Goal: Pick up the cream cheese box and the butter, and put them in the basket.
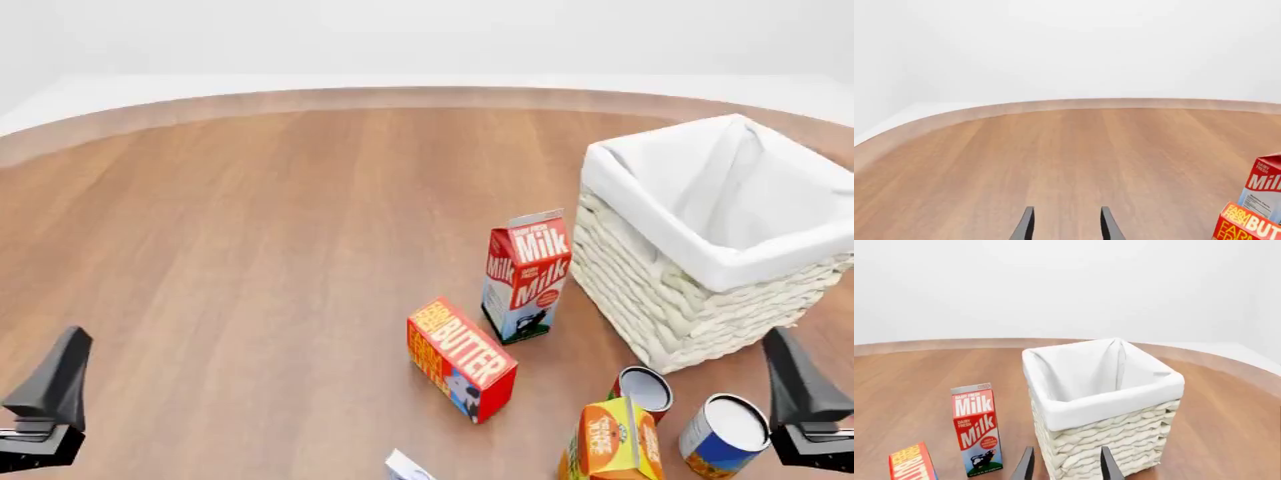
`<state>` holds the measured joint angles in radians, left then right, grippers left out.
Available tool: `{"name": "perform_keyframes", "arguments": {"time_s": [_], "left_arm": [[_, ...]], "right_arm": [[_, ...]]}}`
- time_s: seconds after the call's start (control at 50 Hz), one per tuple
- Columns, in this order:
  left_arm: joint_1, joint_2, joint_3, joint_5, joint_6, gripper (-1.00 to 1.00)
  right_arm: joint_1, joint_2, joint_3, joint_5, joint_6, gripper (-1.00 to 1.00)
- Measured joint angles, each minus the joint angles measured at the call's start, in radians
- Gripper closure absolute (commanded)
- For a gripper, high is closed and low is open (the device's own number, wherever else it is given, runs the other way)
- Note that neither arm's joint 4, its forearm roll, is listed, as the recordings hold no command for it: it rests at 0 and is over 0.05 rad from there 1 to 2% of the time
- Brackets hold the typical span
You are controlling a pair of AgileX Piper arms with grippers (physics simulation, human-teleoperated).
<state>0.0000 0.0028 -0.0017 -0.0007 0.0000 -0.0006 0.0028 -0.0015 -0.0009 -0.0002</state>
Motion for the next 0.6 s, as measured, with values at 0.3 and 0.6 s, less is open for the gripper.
{"name": "perform_keyframes", "arguments": {"time_s": [0.3, 0.6], "left_arm": [[0.000, 0.003, -0.002, -0.001, 0.000, -1.00], [0.000, 0.004, -0.002, -0.001, 0.000, -1.00]], "right_arm": [[0.000, 0.001, -0.007, -0.001, 0.004, -1.00], [0.024, 0.007, -0.066, 0.063, 0.019, -1.00]]}}
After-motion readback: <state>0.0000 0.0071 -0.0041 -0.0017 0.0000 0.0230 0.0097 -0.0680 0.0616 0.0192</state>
